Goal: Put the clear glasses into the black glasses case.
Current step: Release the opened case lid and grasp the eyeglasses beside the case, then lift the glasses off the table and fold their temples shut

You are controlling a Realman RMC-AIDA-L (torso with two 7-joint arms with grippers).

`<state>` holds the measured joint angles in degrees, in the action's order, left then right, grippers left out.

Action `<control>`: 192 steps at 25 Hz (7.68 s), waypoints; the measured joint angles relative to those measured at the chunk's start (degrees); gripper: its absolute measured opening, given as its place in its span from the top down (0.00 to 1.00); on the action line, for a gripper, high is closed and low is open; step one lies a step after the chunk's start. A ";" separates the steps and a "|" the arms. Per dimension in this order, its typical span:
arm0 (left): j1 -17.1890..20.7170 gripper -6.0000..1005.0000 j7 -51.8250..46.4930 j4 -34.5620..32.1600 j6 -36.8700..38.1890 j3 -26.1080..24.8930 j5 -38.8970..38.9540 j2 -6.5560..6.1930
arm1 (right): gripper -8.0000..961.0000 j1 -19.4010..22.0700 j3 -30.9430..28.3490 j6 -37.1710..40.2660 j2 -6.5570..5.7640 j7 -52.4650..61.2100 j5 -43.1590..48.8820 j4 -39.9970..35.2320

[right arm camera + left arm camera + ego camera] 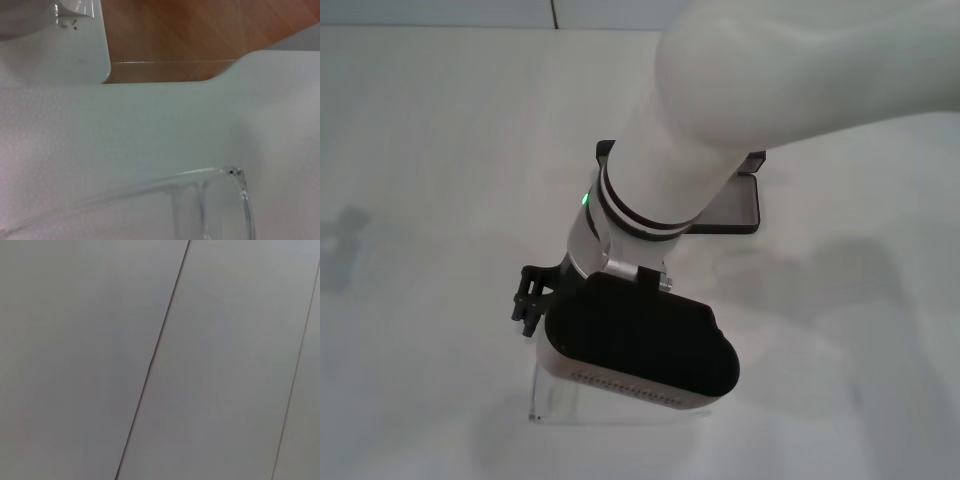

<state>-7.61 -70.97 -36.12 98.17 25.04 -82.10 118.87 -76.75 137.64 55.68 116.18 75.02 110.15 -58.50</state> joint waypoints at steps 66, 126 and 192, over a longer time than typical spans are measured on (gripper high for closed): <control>-0.13 0.87 2.32 2.46 -0.05 0.05 0.00 -0.26 | 0.91 5.08 1.57 -1.21 0.01 4.20 5.19 -3.74; -14.79 0.88 -6.34 -3.86 18.07 23.81 7.14 -0.76 | 0.93 61.40 -56.25 17.35 -0.46 1.77 -46.51 -14.07; -20.96 0.88 0.62 4.50 6.27 31.62 6.07 0.65 | 0.93 41.06 -55.09 28.67 0.00 -5.68 -50.39 20.10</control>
<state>-28.57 -70.35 -31.62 104.44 56.66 -76.02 119.53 -35.69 82.55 84.35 116.19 69.34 59.77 -38.40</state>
